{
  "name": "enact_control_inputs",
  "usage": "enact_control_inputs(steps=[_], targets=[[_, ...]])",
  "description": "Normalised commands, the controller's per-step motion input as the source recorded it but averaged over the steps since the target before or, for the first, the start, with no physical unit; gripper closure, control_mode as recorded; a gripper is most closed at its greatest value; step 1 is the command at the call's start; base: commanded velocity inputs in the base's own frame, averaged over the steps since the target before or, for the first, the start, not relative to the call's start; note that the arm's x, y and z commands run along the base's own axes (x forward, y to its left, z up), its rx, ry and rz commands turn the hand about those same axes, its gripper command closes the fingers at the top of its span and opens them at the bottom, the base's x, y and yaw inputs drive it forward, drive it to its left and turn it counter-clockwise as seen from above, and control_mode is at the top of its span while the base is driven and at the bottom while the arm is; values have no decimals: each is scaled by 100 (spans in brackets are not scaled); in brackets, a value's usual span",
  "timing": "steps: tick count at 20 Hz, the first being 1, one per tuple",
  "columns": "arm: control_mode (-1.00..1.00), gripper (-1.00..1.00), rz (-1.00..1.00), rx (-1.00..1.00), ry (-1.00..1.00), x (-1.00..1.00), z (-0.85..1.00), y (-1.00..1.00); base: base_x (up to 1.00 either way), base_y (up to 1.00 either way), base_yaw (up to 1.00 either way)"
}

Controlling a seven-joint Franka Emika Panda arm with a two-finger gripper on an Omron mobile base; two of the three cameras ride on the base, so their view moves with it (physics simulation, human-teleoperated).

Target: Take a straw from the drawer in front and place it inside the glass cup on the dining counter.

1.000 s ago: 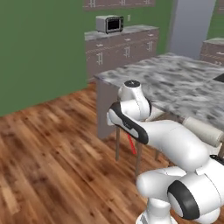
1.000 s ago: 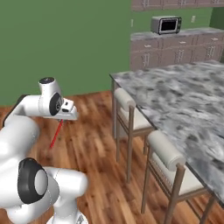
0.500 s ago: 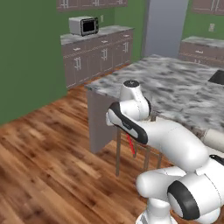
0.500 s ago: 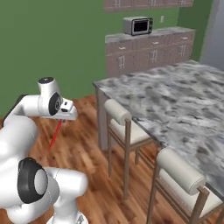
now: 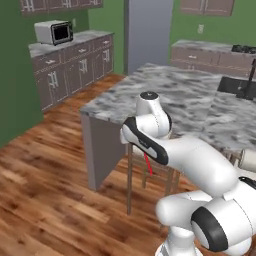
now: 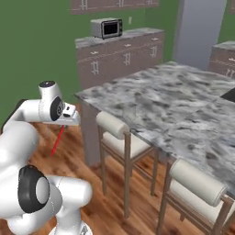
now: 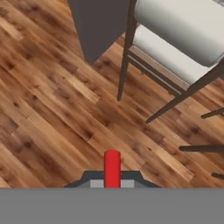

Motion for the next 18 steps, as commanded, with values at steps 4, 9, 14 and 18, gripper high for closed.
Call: enact_control_inputs(steps=[4,9,14,18], targets=[[100,100,0,0,0,0,0,0,32,34,-44],[100,100,0,0,0,0,0,0,29,28,-44],[100,100,0,0,0,0,0,0,24,28,-46],[100,100,0,0,0,0,0,0,22,36,-46]])
